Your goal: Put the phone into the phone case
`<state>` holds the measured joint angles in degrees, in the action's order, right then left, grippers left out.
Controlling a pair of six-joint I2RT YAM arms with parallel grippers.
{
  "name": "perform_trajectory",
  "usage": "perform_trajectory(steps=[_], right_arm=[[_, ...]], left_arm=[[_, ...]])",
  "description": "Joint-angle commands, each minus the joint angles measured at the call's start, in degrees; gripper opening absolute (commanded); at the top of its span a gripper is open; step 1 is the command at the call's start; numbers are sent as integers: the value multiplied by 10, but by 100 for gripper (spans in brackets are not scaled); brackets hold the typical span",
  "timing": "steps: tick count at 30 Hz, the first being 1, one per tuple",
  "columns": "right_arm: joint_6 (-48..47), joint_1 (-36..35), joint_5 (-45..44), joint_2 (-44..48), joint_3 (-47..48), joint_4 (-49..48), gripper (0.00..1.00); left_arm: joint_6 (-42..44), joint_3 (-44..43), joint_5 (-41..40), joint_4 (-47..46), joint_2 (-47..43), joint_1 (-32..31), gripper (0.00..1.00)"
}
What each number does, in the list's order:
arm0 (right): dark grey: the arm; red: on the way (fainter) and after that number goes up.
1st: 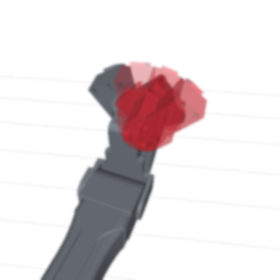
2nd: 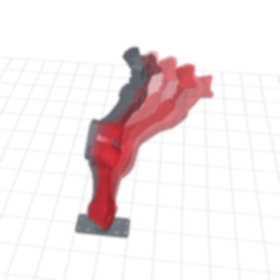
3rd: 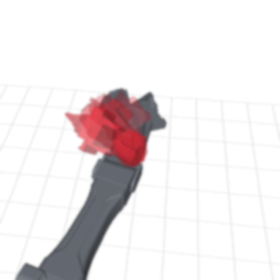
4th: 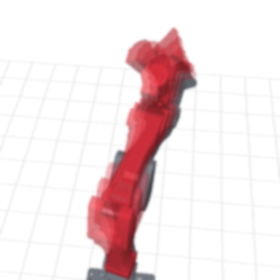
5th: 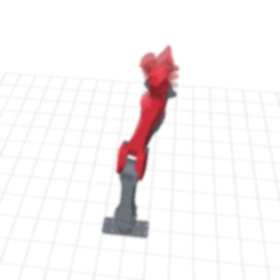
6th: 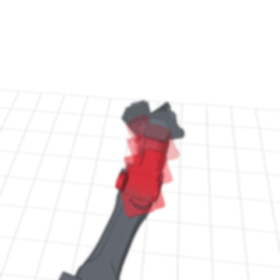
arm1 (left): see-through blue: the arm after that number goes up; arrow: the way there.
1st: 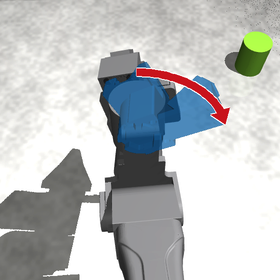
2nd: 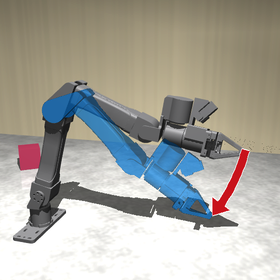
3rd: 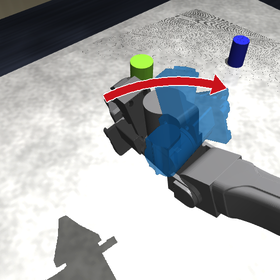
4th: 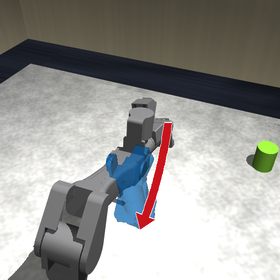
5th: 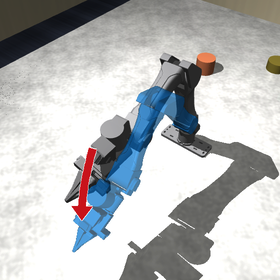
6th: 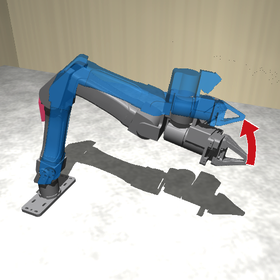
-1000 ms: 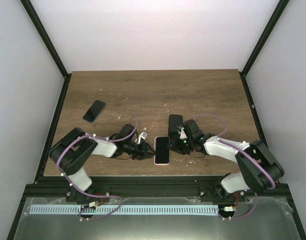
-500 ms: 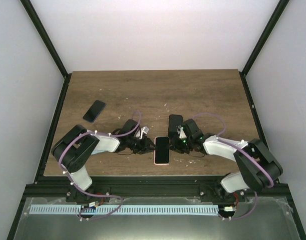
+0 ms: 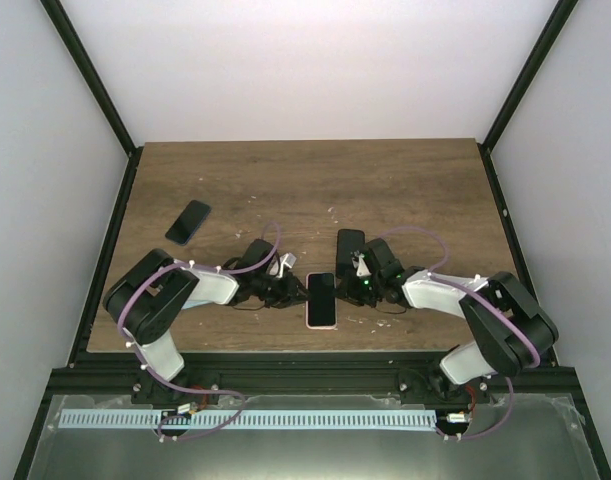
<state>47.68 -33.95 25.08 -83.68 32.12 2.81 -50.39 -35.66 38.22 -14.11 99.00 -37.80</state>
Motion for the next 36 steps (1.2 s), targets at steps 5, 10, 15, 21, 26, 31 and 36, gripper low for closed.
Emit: perform_trajectory(steps=[5,10,15,21,26,31,36], right_arm=[[-26,-16,-55,39,-1,6,12],[-23,-11,-71,104,-27,5,38],[-5,-6,-42,92,-59,-47,49],[8,-6,-14,59,-69,-98,60],[31,-15,3,23,-74,-147,60],[62,-19,11,7,-64,-181,60],[121,-19,79,5,-80,-303,61]], left_arm=[[1,3,5,4,-23,-10,29],[4,-10,-2,36,-33,-8,32],[6,-14,-3,45,-26,-7,33],[2,-5,5,47,-22,1,33],[-8,20,10,23,-27,8,32],[-29,39,24,-20,-15,7,30],[-40,52,30,-44,-14,7,28]])
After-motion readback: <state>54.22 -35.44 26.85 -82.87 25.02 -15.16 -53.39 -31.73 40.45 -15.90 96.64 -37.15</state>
